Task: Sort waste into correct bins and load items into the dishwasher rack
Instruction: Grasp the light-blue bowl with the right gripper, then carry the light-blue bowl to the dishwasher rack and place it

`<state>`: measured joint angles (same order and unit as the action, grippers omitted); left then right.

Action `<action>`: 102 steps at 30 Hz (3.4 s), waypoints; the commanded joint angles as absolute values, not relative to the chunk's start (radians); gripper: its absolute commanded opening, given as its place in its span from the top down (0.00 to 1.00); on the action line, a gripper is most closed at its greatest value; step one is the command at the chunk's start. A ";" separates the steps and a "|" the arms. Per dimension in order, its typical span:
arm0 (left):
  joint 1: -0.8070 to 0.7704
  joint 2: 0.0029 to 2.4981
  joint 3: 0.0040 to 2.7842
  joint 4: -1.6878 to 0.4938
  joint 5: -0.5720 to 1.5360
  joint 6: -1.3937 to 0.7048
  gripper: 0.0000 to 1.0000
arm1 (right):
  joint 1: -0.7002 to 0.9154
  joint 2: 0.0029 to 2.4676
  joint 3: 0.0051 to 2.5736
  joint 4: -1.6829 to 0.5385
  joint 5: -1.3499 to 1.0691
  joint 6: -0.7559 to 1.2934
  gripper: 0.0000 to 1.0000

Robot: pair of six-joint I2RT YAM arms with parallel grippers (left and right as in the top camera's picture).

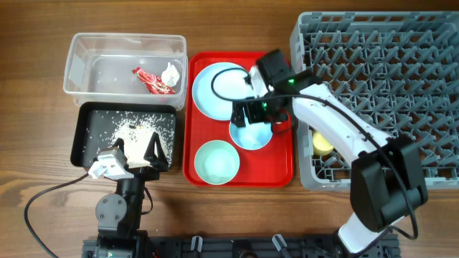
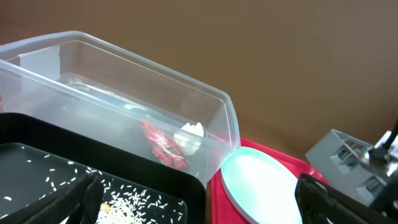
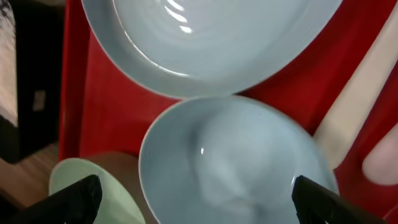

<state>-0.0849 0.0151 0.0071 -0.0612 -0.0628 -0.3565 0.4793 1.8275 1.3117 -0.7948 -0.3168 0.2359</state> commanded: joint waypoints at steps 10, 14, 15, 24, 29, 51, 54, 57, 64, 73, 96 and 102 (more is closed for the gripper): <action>-0.079 0.012 0.006 -0.064 -0.080 -0.344 0.00 | 0.569 1.763 1.283 -0.797 0.097 0.255 0.06; -0.079 0.012 0.006 -0.064 -0.080 -0.344 0.00 | 0.535 1.764 1.243 -0.742 0.082 0.215 0.18; -0.079 0.012 0.006 -0.064 -0.080 -0.344 0.00 | 0.527 1.764 1.223 -0.722 0.074 0.202 0.21; -0.079 0.012 0.006 -0.064 -0.080 -0.344 0.00 | 0.520 1.766 1.063 -0.540 -0.002 0.176 0.47; -0.079 0.012 0.006 -0.064 -0.080 -0.344 0.00 | 0.517 1.776 1.040 -0.530 0.022 0.187 0.67; -0.080 0.012 0.006 -0.064 -0.080 -0.344 0.00 | 0.516 1.205 1.056 -0.666 0.552 0.353 0.96; -0.080 0.012 0.006 -0.064 -0.080 -0.344 0.00 | 0.516 1.102 1.056 -0.738 0.916 0.428 0.96; -0.079 0.012 0.006 -0.064 -0.080 -0.344 0.00 | 0.515 1.064 1.056 -0.776 1.139 0.447 0.96; -0.080 0.012 0.006 -0.064 -0.080 -0.344 0.00 | 0.418 1.101 1.055 -0.815 1.260 0.444 0.96; -0.080 0.012 0.006 -0.064 -0.080 -0.344 0.00 | 0.189 1.310 1.055 -0.690 1.244 0.329 0.96; -0.080 0.012 0.006 -0.064 -0.080 -0.344 0.00 | 0.159 1.637 1.055 -0.347 1.152 -0.080 0.96; -0.080 0.012 0.006 -0.064 -0.080 -0.344 0.00 | 0.161 1.695 1.055 -0.317 1.180 -0.088 0.96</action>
